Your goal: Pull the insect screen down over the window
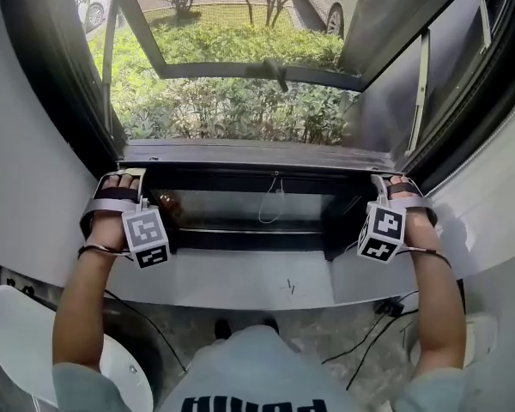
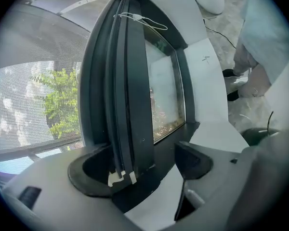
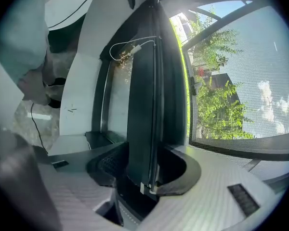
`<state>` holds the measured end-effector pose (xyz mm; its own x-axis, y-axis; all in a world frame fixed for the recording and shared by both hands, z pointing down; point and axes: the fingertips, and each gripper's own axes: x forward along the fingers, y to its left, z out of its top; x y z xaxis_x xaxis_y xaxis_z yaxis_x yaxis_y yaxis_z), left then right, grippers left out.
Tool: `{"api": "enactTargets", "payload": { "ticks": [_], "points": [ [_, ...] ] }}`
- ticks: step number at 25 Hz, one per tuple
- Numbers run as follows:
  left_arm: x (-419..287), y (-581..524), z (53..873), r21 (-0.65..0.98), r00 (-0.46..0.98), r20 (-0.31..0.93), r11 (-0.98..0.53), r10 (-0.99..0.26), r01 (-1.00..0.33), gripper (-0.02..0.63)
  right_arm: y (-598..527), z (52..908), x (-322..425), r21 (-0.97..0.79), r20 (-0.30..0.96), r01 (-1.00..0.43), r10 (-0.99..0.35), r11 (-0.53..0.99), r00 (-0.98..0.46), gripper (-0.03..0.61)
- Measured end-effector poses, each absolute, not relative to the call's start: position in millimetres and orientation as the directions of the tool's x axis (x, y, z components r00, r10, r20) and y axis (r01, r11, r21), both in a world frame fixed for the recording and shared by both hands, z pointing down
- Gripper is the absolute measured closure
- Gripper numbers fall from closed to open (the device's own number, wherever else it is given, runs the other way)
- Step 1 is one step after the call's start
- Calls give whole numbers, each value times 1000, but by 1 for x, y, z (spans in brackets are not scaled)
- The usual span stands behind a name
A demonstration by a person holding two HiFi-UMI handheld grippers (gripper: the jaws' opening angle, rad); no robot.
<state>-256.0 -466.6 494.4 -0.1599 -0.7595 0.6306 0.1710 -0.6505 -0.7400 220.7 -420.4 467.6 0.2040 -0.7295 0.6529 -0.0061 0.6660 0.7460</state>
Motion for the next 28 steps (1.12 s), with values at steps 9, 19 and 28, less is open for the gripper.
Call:
{"api": "enactTargets", "payload": {
  "ticks": [9, 19, 28],
  "points": [
    [-255, -467, 498, -709, -164, 662, -683, -731, 177, 221, -421, 470, 221, 736, 670, -49, -716, 675, 198, 393],
    [-253, -468, 505, -745, -112, 649, -659, -752, 104, 221, -426, 474, 219, 829, 559, -92, -810, 552, 178, 403],
    [-247, -487, 504, -854, -44, 518, -520, -854, 30, 222, -446, 466, 222, 927, 371, -23, -911, 374, 182, 480]
  ]
}}
